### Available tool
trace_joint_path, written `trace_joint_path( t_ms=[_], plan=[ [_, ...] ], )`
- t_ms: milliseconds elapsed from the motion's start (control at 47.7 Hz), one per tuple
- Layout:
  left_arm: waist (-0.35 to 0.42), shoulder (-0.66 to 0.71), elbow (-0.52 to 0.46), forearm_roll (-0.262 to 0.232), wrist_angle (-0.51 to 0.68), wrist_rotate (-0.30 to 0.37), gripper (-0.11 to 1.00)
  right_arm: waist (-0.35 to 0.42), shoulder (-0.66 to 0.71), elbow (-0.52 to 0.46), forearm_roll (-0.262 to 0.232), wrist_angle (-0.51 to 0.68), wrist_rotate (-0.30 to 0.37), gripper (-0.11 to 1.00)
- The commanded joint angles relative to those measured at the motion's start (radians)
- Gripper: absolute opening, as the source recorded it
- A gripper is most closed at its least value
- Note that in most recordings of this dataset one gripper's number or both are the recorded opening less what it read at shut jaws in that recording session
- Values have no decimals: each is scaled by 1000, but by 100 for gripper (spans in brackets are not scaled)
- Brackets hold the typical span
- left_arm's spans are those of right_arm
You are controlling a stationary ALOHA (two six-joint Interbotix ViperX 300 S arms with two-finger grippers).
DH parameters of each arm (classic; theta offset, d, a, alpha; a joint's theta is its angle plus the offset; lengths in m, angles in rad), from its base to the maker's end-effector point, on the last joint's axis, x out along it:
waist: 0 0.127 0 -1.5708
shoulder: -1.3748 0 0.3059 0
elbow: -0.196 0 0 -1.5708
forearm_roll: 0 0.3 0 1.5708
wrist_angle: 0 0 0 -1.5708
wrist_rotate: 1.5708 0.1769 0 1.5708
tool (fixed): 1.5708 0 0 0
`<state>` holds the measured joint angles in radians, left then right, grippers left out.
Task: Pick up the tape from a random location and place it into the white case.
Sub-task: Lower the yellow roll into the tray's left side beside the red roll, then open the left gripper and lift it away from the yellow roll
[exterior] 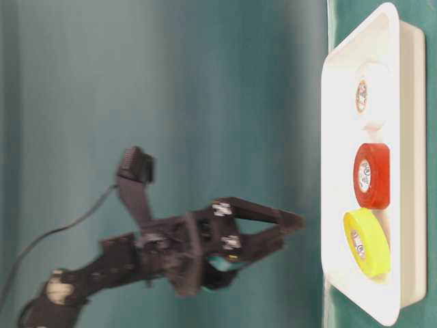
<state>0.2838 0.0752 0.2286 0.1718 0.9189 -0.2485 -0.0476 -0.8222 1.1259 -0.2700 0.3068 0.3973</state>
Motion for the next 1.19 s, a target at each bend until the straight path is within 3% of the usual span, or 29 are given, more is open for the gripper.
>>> trace_joint_path(
  t_ms=[0, 189, 587, 1174],
  plan=[
    [-21, -48, -64, 3, 44, 0, 95, -2, 3, -31, -2, -3, 2, 89],
    [-35, -103, -135, 9, 129, 0, 95, -2, 3, -31, -2, 5, 2, 89],
    [-63, -152, -69, 17, 71, -5, 95, -2, 3, -38, -2, 5, 3, 89],
    [-324, -170, -12, 17, -135, -5, 95, -2, 3, -38, -2, 12, 2, 89]
  ],
)
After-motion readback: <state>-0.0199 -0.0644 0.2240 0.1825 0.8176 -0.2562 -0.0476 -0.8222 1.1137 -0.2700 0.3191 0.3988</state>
